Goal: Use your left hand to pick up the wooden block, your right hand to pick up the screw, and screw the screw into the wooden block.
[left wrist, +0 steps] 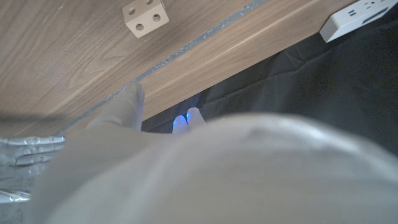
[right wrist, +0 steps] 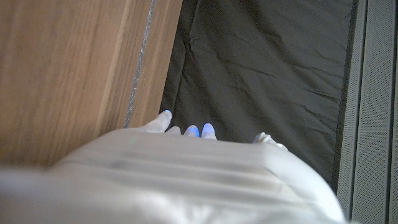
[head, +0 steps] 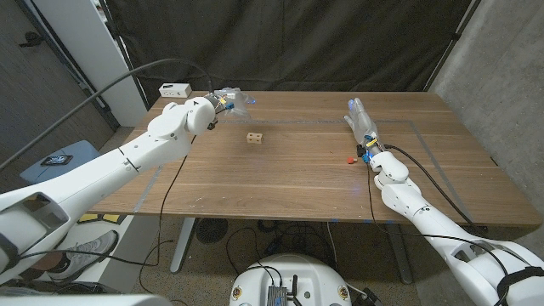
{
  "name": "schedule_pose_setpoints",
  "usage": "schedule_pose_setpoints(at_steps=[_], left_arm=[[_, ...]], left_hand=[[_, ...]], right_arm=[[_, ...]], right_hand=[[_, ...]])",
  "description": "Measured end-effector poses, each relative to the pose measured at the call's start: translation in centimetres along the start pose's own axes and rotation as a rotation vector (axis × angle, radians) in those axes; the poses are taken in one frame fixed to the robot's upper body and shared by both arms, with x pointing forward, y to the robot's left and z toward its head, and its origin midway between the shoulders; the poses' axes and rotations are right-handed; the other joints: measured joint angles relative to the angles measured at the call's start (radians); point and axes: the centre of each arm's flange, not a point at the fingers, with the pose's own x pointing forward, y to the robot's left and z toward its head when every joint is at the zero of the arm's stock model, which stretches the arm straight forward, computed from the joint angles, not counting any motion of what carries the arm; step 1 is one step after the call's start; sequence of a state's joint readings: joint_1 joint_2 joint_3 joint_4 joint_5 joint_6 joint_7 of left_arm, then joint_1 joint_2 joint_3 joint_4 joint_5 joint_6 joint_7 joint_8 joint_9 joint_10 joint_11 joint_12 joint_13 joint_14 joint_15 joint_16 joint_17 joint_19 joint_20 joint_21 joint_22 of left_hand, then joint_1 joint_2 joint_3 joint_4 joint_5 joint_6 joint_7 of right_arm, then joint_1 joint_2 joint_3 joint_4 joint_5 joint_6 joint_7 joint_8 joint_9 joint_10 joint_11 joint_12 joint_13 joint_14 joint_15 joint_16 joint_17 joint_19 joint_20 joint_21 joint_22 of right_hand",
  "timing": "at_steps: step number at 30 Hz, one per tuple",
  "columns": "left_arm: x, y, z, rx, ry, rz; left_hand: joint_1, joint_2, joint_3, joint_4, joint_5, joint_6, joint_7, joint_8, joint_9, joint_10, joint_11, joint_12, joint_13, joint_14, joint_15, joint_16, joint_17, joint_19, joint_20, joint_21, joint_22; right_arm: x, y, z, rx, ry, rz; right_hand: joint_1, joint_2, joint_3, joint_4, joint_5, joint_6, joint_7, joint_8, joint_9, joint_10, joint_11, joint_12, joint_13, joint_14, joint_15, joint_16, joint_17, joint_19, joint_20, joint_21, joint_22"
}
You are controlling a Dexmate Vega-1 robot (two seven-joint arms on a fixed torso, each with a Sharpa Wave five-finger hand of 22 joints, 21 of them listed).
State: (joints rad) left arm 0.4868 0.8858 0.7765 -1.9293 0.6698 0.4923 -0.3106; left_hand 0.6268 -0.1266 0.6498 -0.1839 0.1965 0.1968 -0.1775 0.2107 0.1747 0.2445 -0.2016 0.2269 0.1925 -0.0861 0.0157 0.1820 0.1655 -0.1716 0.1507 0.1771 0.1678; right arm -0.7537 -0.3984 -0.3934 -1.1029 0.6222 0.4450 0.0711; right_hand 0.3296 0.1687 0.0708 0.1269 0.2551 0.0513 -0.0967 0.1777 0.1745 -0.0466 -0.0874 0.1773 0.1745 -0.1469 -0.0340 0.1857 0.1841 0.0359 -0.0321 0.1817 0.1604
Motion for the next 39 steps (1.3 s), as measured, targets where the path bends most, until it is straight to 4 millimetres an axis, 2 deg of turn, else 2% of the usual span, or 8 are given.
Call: schedule_pose_setpoints(at_steps=[11,23,35,39], left_arm=[[-0.3,-0.3,1.6,0.106,0.011,0.021],[-0.3,-0.5,2.8,0.203,0.028,-0.004],[0.5,-0.9,3.0,0.262,0.057,-0.05],[0.8,-1.1,3.1,0.275,0.064,-0.063]], left_hand=[[0.036,-0.015,-0.012,0.004,0.011,0.005,-0.016,0.0,0.0,0.027,-0.009,0.008,0.001,0.005,-0.005,0.0,0.0,-0.005,0.016,0.0,0.002],[0.059,-0.03,-0.02,0.005,0.015,0.005,-0.016,-0.004,0.0,0.043,-0.004,0.008,0.006,0.005,-0.005,0.0,0.0,-0.004,0.026,0.0,0.002],[0.079,-0.029,-0.031,0.008,0.015,-0.002,-0.008,-0.004,0.0,0.043,-0.004,0.008,0.012,-0.004,0.004,0.0,0.0,-0.005,0.048,0.0,0.002],[0.085,-0.035,-0.034,0.011,0.015,-0.004,-0.007,-0.007,0.0,0.043,-0.004,0.008,0.015,-0.004,0.004,0.0,0.005,-0.005,0.048,0.0,0.002]], right_arm=[[-0.4,0.0,-0.1,0.01,-0.004,-0.014],[-0.8,0.3,-0.3,0.021,0.002,-0.023],[-1.2,0.6,-0.7,0.027,0.016,-0.032],[-1.2,0.8,-0.7,0.028,0.019,-0.032]], right_hand=[[0.0,0.0,0.003,-0.003,-0.004,0.0,0.0,0.0,0.0,0.0,0.0,0.0,0.0,0.0,0.0,0.0,0.0,0.0,0.0,0.0,0.0],[-0.003,-0.003,0.003,-0.003,-0.004,0.0,0.0,0.0,0.0,-0.005,0.005,0.0,0.0,0.0,0.0,0.0,0.0,0.0,0.0,0.0,0.0],[-0.004,-0.004,0.011,-0.003,-0.004,0.0,0.0,0.0,0.0,-0.005,0.005,0.0,0.0,0.0,0.0,0.0,0.0,0.0,0.0,0.0,0.0],[-0.004,-0.004,0.011,-0.003,-0.008,0.0,0.0,0.0,0.0,-0.005,0.005,0.0,0.0,0.0,0.0,0.0,0.0,0.0,0.0,0.0,0.0]])
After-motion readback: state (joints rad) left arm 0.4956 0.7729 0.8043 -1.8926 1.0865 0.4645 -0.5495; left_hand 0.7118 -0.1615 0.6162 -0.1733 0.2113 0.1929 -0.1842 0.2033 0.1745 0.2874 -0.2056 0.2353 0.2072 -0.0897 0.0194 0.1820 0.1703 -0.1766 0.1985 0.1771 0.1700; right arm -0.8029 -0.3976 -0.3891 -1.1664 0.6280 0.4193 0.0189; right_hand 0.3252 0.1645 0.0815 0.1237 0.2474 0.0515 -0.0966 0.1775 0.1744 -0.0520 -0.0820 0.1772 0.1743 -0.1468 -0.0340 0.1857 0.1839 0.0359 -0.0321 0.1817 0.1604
